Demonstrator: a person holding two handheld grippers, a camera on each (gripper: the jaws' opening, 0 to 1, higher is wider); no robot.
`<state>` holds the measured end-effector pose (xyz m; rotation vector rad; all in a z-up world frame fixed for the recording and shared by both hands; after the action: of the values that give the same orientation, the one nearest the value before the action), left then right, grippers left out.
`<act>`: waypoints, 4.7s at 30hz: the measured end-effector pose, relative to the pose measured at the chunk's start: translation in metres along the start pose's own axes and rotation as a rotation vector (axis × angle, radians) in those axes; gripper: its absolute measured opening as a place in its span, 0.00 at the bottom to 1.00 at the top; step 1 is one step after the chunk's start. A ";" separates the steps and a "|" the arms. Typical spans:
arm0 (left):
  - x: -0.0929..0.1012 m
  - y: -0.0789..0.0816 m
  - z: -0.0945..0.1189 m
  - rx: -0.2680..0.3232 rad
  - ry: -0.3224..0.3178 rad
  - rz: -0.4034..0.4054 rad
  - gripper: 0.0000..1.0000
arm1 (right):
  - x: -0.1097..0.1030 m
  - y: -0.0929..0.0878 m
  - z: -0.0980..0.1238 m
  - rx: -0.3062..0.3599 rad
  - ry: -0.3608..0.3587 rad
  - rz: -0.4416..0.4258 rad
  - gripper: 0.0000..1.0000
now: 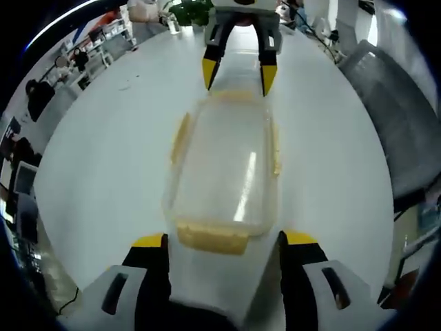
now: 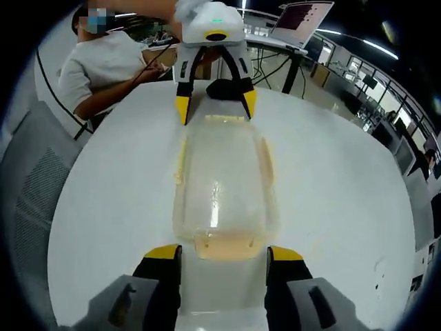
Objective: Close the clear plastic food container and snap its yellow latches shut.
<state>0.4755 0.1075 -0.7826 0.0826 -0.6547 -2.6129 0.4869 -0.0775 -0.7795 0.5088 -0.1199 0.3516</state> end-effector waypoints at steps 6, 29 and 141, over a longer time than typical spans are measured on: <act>-0.004 0.002 0.001 -0.014 -0.006 -0.024 0.55 | 0.001 0.000 -0.004 -0.007 0.014 0.003 0.48; -0.006 0.003 -0.002 -0.060 -0.033 -0.049 0.37 | 0.000 -0.002 -0.011 -0.014 0.067 -0.010 0.37; 0.056 0.114 0.041 -0.083 0.108 -0.134 0.36 | -0.024 -0.030 0.113 -0.189 -0.001 0.052 0.35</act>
<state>0.4645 0.0115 -0.6909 0.2477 -0.5183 -2.7383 0.4722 -0.1654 -0.7002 0.3190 -0.1661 0.3869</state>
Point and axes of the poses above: the point that each gripper's makers call its tool centre point, and the gripper's own axes: z roughly backward along the fingers, x roughly to its right, y roughly out of its top, the point moved 2 cm from there along z, roughly backward along the fingers, and after that the axes turned 15 degrees about z, right-handed, at the moved point
